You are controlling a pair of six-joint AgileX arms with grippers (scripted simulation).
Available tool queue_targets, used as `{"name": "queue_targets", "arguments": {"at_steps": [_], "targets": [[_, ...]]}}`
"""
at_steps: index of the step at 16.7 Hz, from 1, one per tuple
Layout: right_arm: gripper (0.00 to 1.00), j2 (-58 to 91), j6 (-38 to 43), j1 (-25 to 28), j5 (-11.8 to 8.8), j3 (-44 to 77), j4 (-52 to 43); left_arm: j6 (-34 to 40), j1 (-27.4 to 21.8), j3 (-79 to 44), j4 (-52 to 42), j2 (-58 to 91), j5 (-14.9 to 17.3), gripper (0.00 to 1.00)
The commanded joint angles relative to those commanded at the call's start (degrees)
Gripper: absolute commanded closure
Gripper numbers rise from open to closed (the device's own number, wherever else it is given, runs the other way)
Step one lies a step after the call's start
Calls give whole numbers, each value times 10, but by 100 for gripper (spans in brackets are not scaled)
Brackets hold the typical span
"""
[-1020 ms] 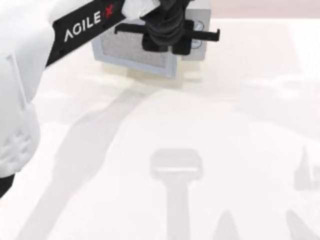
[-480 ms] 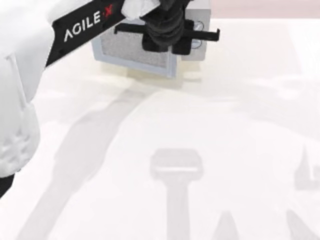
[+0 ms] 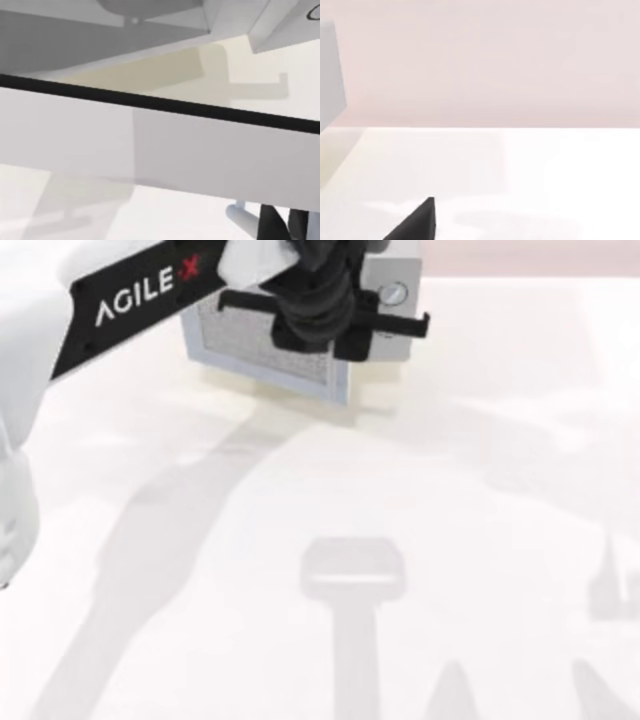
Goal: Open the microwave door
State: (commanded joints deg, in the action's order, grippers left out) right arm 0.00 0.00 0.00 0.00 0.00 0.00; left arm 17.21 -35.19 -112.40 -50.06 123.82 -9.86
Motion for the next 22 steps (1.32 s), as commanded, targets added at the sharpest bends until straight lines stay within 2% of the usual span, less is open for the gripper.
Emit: {"name": "queue_targets", "arguments": {"at_steps": [3, 22], "targets": [[0, 0, 0, 0, 0, 0, 0, -16, 3, 24, 14, -17, 9, 100], [0, 0, 0, 0, 0, 0, 0, -16, 3, 24, 14, -17, 9, 100]]}}
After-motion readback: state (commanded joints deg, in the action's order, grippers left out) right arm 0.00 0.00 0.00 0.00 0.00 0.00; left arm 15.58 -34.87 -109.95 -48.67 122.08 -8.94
